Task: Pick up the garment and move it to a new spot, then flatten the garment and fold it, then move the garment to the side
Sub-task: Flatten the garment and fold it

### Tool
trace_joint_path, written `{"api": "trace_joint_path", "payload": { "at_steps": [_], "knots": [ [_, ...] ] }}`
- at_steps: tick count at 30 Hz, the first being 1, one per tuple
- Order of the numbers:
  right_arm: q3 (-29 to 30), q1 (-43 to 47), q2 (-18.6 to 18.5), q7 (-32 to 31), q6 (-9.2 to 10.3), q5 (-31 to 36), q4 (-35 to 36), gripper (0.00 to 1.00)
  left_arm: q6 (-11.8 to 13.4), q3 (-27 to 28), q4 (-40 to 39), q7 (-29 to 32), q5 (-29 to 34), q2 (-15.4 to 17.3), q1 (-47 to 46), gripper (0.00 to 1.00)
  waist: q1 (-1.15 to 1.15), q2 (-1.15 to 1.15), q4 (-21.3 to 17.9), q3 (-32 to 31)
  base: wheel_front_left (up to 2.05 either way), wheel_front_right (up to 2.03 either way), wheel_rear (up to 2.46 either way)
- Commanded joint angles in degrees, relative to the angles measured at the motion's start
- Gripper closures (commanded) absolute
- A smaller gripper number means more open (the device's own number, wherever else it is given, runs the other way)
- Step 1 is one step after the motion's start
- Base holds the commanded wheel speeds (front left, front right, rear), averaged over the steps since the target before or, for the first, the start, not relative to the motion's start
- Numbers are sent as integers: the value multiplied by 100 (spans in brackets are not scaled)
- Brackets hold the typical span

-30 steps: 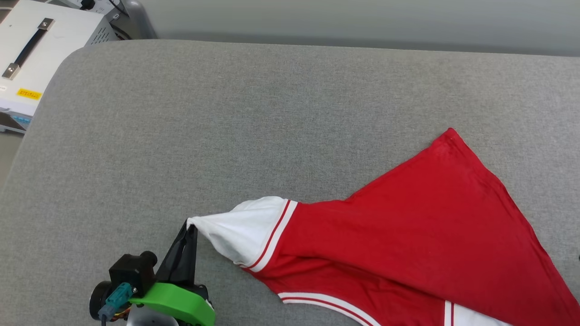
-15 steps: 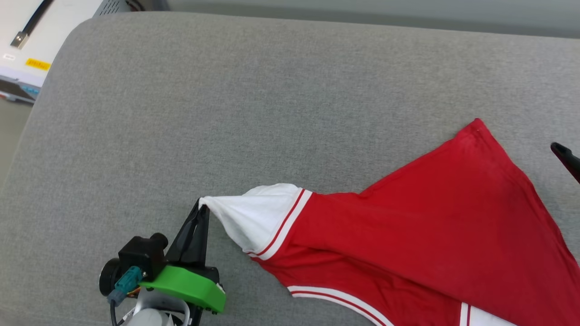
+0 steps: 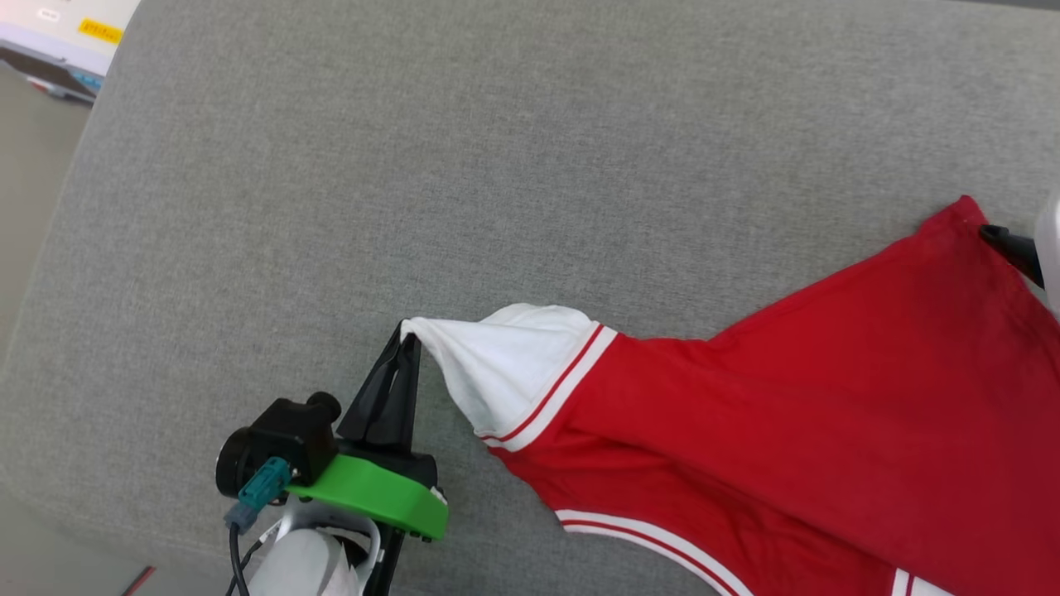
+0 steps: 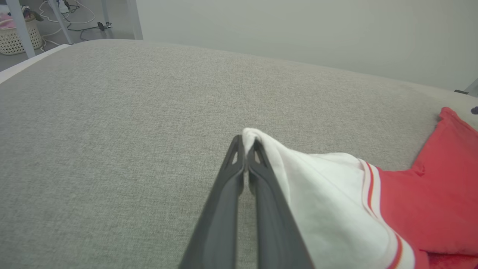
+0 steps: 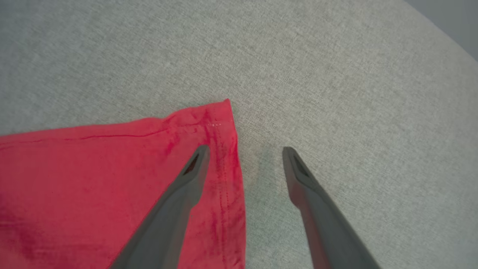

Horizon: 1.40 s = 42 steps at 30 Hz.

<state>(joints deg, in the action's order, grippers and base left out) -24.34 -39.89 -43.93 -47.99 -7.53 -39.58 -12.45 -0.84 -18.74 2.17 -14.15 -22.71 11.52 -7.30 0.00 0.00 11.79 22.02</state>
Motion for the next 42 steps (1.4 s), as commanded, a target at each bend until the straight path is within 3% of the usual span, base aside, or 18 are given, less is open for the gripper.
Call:
{"api": "trace_joint_path", "payload": {
  "at_steps": [1, 5, 11, 12, 14, 23, 31, 42],
  "knots": [
    [-104, -177, 79, 24, 4, -38, -151, 0, -29, -10, -2, -43, 60, -43, -124, 100, 0, 0, 161, 205, 0, 0, 0],
    [-440, -372, 198, 97, 4, -95, -568, 0, -62, -30, 33, -57, 78, -95, -219, 100, 0, 0, 253, 334, 0, 0, 0],
    [-1147, -248, 89, -121, 4, -264, -1008, 0, -88, -19, 106, -72, 95, -151, -266, 100, 0, 0, 300, 386, 0, 0, 0],
    [-1199, -249, 71, -91, 4, -327, -1029, 52, -89, -10, 117, -74, 95, -159, -266, 100, 0, 0, 294, 383, 0, 0, 0],
    [-1243, -279, 69, 26, 4, -432, -1062, 100, -79, 26, 136, -76, 93, -160, -247, 100, 0, 0, 251, 352, 0, 0, 0],
    [-990, -575, 103, 1430, 4, -744, -937, 100, -66, 170, 153, -82, 114, -81, -164, 100, 0, 0, 16, -124, 0, 0, 0],
    [-831, -392, -53, 2611, 4, -1083, -527, 100, -61, 345, -27, -82, 190, 198, -179, 100, 0, 0, -217, -681, 0, 0, 0],
    [-411, -4, -208, 3836, 4, -1108, 104, 100, -168, 658, -640, 246, 171, 668, -1173, 100, 0, 0, -551, -1189, 0, 0, 0]
  ]
}}
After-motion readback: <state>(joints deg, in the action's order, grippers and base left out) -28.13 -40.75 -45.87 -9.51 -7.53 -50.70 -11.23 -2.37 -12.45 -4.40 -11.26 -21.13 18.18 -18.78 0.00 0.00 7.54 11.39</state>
